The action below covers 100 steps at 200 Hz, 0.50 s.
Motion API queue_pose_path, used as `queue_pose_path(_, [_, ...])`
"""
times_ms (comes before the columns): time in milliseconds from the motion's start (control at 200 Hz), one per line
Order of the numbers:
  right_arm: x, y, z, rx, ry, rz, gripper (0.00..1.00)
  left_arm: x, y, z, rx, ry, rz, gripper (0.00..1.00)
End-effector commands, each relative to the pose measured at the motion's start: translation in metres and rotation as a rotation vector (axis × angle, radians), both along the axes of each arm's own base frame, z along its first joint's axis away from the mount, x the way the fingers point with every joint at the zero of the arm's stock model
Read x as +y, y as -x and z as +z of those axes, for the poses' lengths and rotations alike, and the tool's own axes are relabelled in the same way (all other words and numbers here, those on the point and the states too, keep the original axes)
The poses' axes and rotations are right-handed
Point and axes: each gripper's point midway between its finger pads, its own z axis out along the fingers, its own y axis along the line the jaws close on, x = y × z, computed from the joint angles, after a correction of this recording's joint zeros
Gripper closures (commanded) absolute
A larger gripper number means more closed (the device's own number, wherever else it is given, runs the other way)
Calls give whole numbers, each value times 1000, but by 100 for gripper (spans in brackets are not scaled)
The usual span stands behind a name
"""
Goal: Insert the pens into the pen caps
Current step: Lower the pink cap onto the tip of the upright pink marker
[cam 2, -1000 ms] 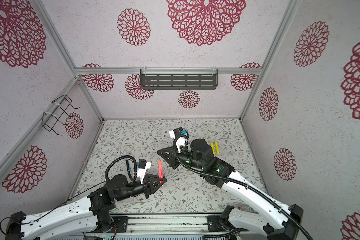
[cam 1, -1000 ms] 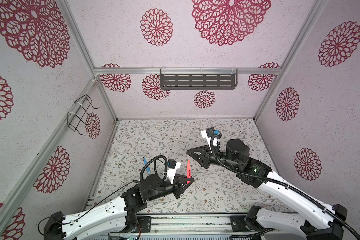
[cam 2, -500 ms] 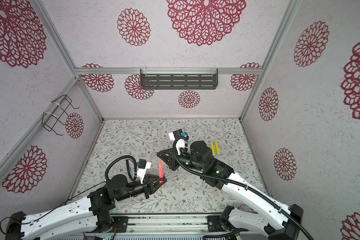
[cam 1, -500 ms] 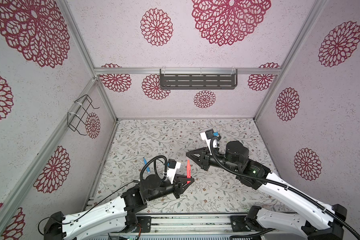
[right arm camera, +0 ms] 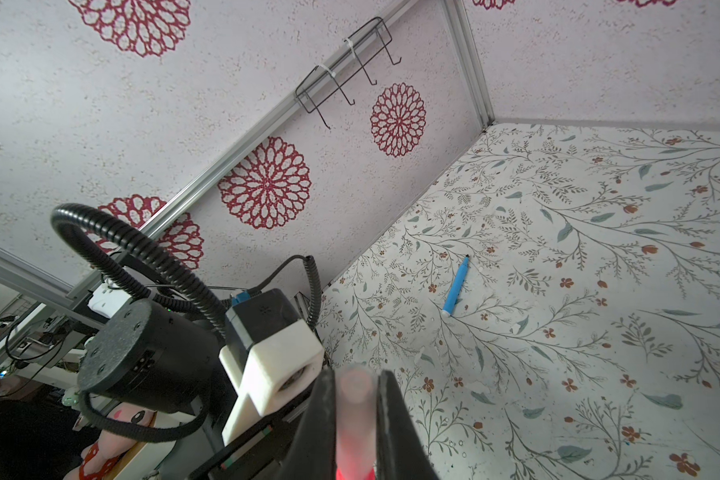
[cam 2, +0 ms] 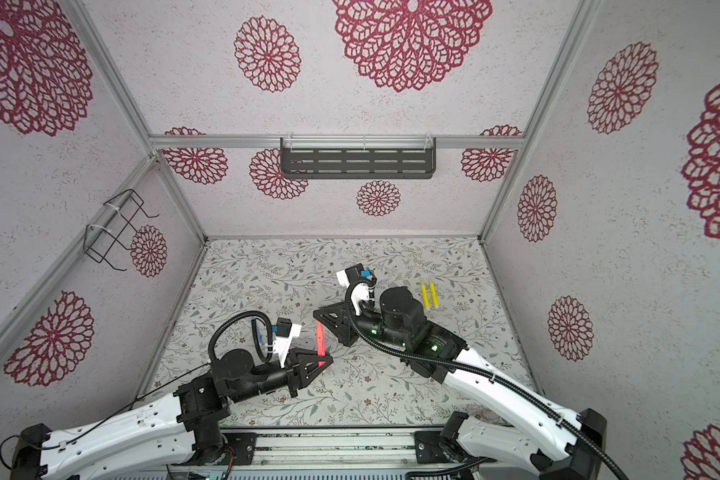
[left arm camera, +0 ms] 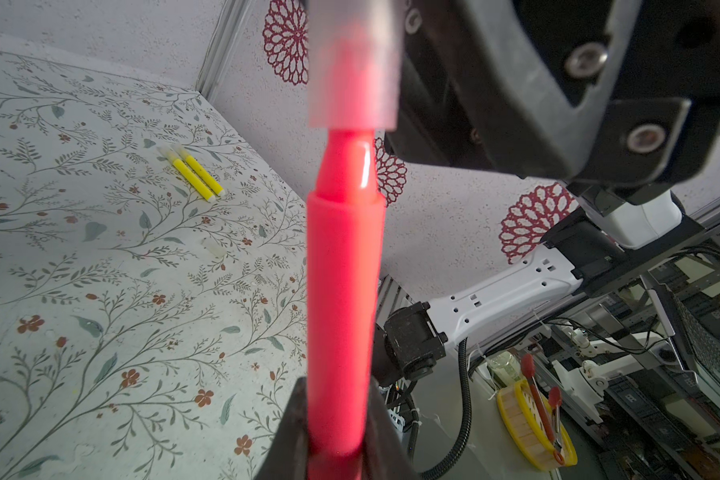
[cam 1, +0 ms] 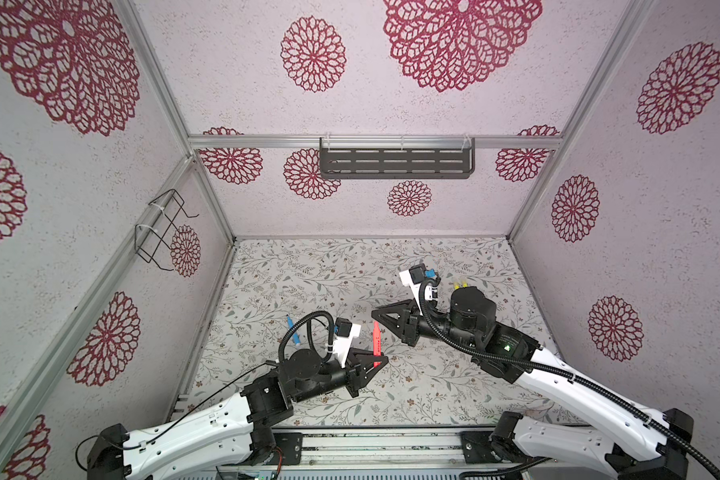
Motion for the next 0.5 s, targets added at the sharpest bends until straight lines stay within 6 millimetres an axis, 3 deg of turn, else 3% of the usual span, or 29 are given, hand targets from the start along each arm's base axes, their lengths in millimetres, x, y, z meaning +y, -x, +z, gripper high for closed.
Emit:
queue_pose_path(0, [-4,5,14,-27,-34,-1,96,0,2,20,-38,45,-3,100])
queue_pose_path(496, [-11,12,-13,-11,56,-31,96,-3,-3,16,-33,12,14,100])
